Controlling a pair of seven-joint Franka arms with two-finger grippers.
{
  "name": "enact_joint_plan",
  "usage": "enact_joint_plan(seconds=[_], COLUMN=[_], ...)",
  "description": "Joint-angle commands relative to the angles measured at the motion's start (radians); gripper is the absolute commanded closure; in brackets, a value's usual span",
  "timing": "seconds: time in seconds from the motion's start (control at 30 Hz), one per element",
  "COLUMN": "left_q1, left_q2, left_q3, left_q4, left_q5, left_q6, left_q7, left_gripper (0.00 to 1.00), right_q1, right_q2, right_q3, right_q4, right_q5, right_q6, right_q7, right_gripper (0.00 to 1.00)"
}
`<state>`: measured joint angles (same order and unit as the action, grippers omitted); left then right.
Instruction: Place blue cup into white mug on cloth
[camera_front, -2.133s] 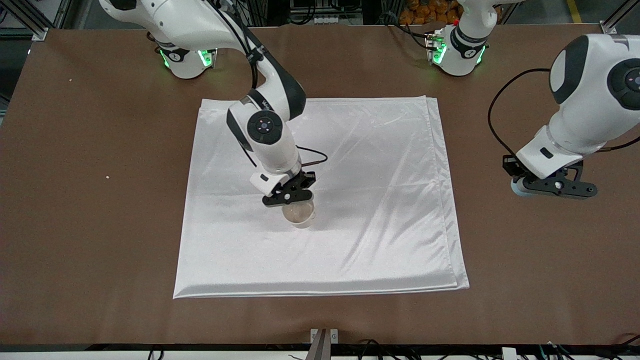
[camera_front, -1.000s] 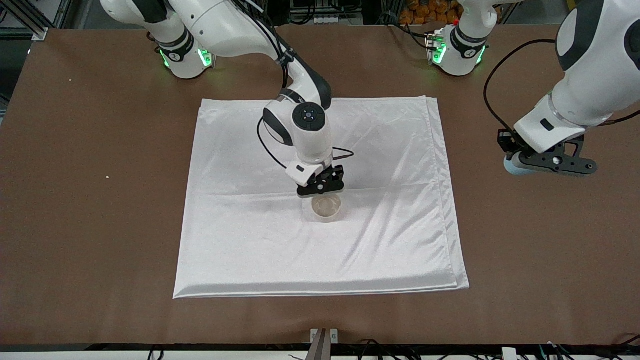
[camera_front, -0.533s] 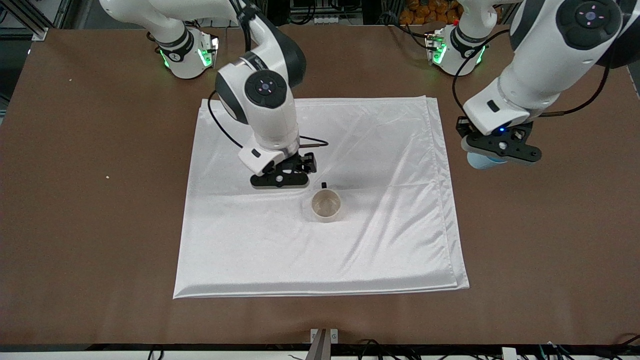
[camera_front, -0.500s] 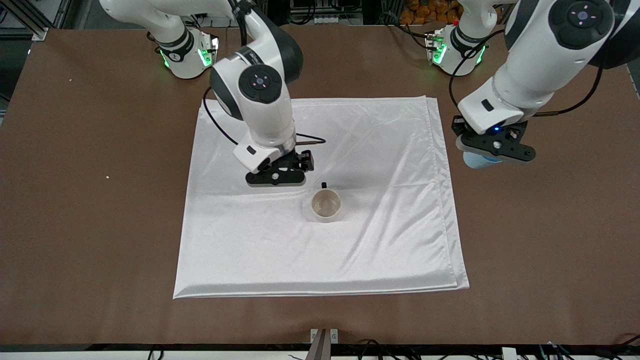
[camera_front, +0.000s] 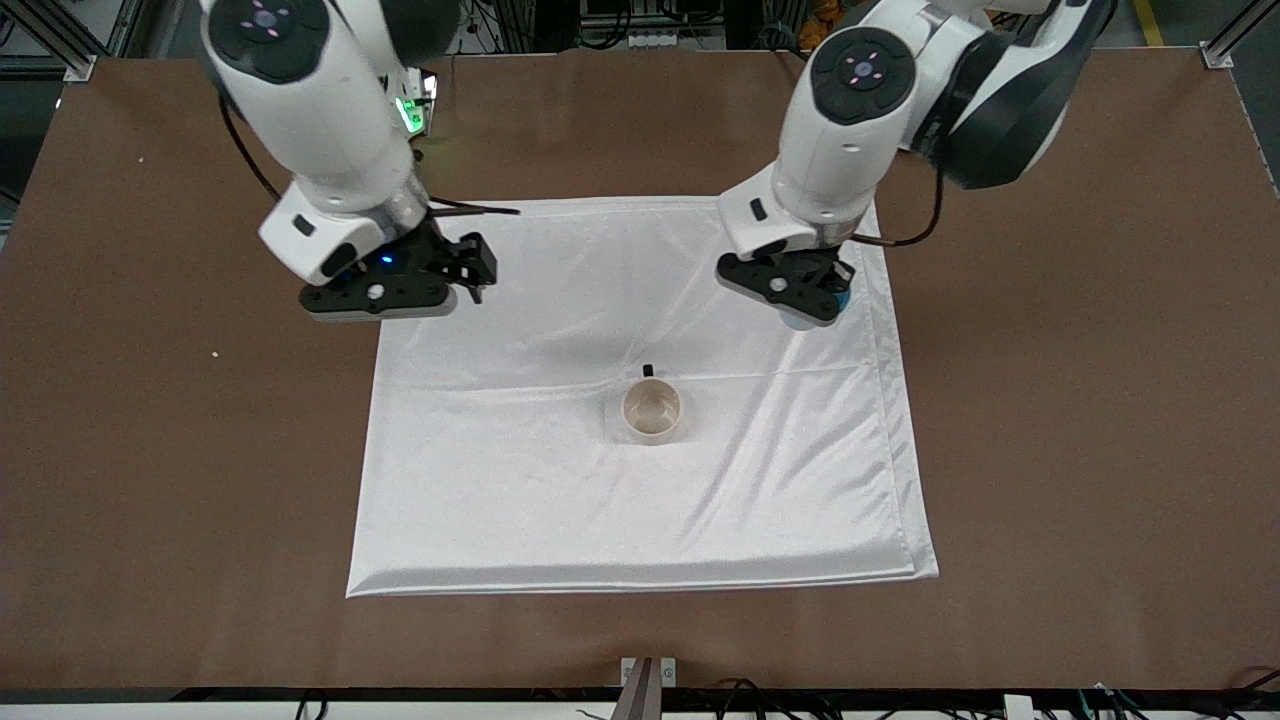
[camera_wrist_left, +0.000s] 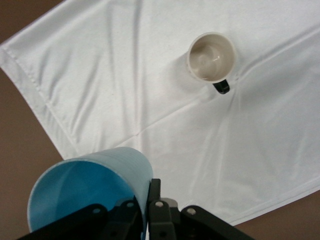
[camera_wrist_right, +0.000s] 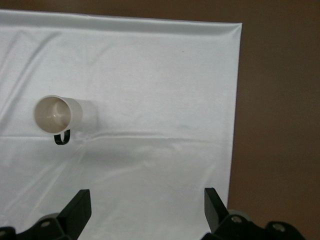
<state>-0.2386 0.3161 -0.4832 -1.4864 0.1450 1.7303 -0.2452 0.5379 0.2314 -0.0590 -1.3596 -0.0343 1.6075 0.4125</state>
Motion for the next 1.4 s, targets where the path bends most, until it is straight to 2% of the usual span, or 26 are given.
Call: enact_joint_plan(seconds=[0.0,0.2,0.37,0.53,0.87,1.13,1.37], left_q1=[-0.094,-0.174,-0.240,-0.333,-0.442,-0.449,-0.449], left_q2=[0.136,0.195,0.250,0.307,0.389,0.439,0.471], left_q3=[0.011,0.035,0.098,0.201,0.328,0.345,0.348], left_q4=[0.101,0.103,0.104,0.127,0.196,0.209,0.209], left_q5=[0.034,0.035,0.035,0.035,0.035,0.035,0.036], left_q6=[0.054,0.147,0.238,0.342,0.436,0.525,0.571], left_q7=[-0.065,-0.083,-0.078,-0.072,-0.068,-0.045,-0.023], left_gripper=[1.00,1.00,1.00,1.00,1.00,1.00,1.00], right_q1=[-0.096,-0.242,-0.344,-0.430,-0.472,-0.472,-0.492], right_q2=[-0.107,-0.176,-0.188,-0.193,-0.188,-0.222,-0.227], right_q3=[0.011,0.011,0.011,0.008,0.008,0.008,0.007], right_q4=[-0.062,-0.122,-0.136,-0.168,-0.237,-0.354,-0.358], right_q5=[-0.001,0.004,0.019,0.063,0.063,0.063,0.062], right_q6=[-0.049,-0.043,-0.044,-0.032,0.034,0.143,0.150], right_q7=[-0.113,-0.319,-0.397,-0.532,-0.535,-0.537,-0.541], right_gripper=[0.00,0.00,0.00,0.00,0.00,0.00,0.00])
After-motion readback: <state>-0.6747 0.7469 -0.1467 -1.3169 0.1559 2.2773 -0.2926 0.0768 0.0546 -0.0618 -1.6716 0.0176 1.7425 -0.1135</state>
